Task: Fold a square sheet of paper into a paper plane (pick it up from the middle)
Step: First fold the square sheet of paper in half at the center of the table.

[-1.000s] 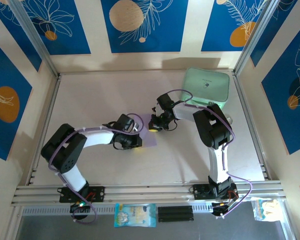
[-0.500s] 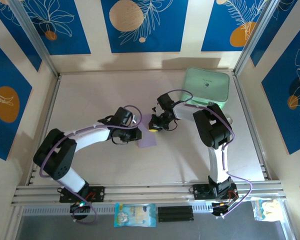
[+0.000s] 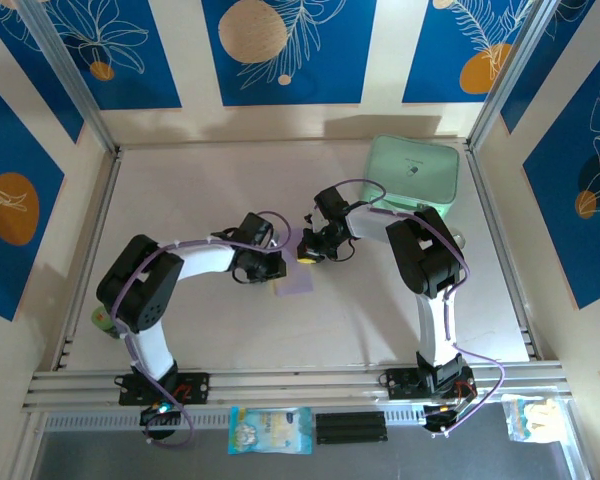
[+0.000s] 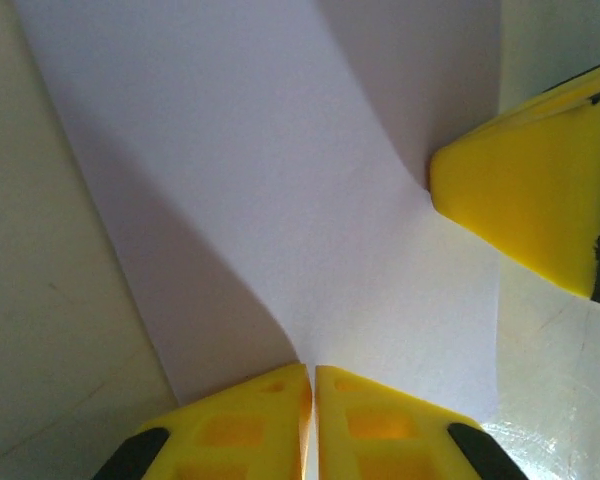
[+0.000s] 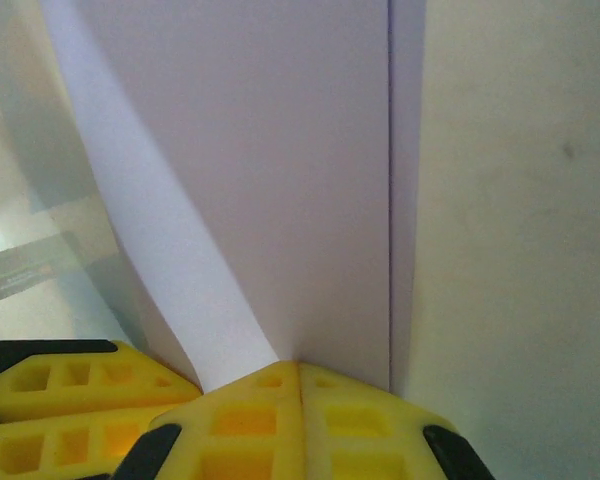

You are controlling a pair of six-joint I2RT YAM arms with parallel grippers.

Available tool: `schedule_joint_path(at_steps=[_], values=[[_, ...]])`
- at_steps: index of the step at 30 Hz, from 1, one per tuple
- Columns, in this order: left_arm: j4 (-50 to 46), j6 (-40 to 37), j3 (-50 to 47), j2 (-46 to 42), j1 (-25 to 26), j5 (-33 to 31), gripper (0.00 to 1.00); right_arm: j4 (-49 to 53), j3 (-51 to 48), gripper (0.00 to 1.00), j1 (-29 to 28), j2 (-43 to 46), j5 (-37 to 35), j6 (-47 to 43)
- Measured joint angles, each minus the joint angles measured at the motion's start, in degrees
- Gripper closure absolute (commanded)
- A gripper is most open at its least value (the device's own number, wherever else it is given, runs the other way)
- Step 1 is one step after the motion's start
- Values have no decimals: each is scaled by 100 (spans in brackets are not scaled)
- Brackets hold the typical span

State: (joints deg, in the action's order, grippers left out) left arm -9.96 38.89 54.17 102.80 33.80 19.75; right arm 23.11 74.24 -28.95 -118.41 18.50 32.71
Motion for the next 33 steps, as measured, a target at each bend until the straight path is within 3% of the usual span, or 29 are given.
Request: schedule_joint_path(at_steps=[4,10,17,23,33], values=[[-103,-308,-138,-146,0,109,87,0,0,98,7,-7,11,61],[-1036,-758,-295,-529,68,125,87,-7,0,98,24,-26,68,146],[-1631,-894,-302,-962,116,9,84,-37,-13,98,42,-17,127,186],[-1207,-610,-22,-1217,-22,-181,83,-107,-92,96,17,96,46,280],[-260,-136,505,-310,-144,-227,83,-138,-413,80,22,669,-140,678]])
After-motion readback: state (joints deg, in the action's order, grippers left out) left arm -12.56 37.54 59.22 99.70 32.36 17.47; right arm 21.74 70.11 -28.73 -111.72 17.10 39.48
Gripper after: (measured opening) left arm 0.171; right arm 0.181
